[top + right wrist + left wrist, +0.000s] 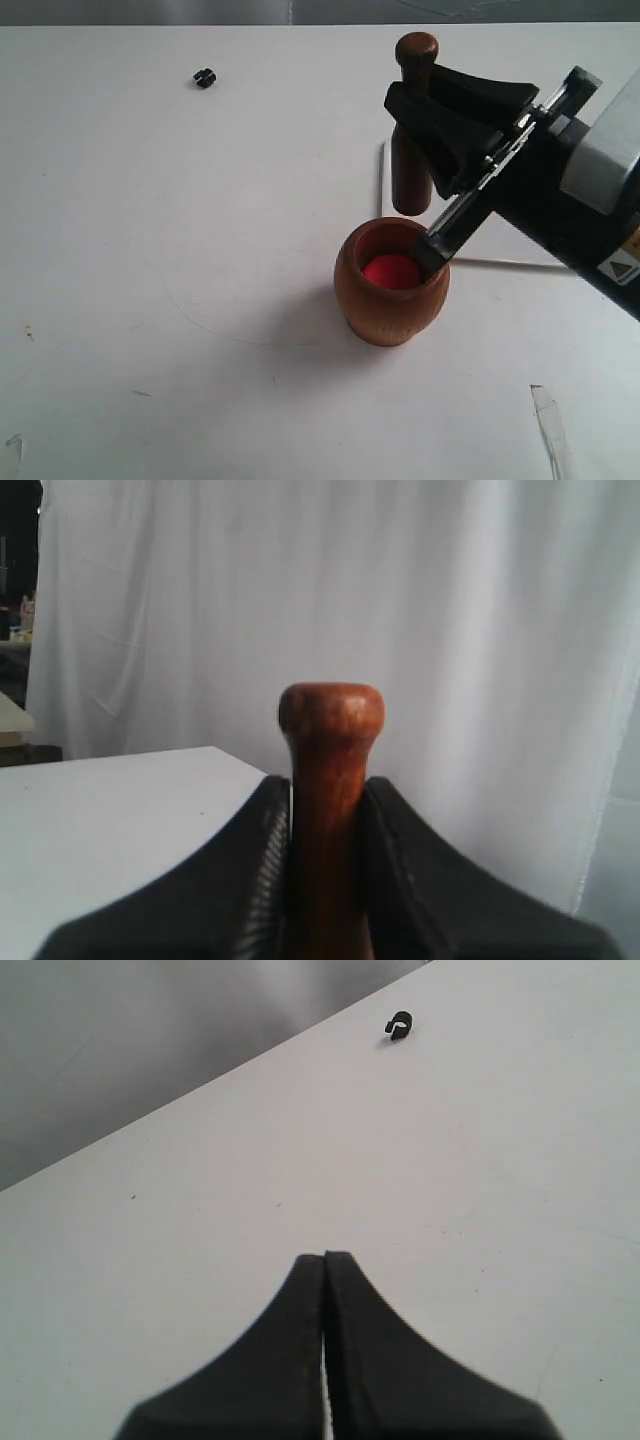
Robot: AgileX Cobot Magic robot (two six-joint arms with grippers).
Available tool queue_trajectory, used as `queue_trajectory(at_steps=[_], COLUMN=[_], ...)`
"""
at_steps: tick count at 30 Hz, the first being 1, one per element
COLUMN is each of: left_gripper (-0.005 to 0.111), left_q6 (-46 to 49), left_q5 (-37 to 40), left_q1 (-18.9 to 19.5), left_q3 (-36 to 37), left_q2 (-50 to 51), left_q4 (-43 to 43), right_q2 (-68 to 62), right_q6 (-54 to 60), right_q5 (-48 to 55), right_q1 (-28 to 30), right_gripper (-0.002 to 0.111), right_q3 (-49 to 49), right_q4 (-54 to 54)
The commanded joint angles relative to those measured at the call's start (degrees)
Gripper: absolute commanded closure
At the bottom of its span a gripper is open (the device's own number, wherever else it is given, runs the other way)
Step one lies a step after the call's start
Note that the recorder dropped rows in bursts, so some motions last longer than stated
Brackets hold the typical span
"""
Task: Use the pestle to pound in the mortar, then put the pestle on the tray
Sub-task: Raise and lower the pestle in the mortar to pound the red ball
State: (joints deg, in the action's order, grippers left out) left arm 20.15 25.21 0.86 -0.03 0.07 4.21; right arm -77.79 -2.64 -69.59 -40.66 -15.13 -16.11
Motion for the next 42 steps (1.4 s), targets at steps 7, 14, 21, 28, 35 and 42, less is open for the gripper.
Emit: queue_trajectory(at_steps=[7, 14, 21, 28, 35, 42], left_gripper=[0.107, 0.107, 0.107, 0.107, 0.107, 0.107], left_q6=[-0.5, -0.5, -0.5, -0.5, -0.5, -0.5], left_q5=[-0.2, -0.2, -0.2, -0.2, -0.2, -0.2], left_q1=[-0.4, -0.4, -0.4, -0.4, -0.4, -0.4], left_q3=[0.0, 0.0, 0.0, 0.0, 0.0, 0.0], left_q2=[-0.1, -0.1, -0.1, -0.1, -0.1, -0.1], left_q4=[-0.4, -0.4, -0.4, -0.4, -0.4, -0.4], right_q2=[-13.0, -23.3, -13.0, 0.6, -9.3, -22.5], right_q6=[-2.3, -1.2, -0.6, -2.0, -2.4, 1.3], right_q5=[-0.4, -0.4, -0.4, -0.4, -0.4, -0.4], right_q1=[0.1, 0.1, 0.1, 0.1, 0.1, 0.1], right_gripper=[0.108, 0.108, 0.108, 0.108, 0.108, 0.108], right_q3=[-0.1, -0.4, -1.0, -1.0, 1.2, 1.0], right_q4=[-4.3, -2.8, -2.8, -3.0, -3.1, 2.1])
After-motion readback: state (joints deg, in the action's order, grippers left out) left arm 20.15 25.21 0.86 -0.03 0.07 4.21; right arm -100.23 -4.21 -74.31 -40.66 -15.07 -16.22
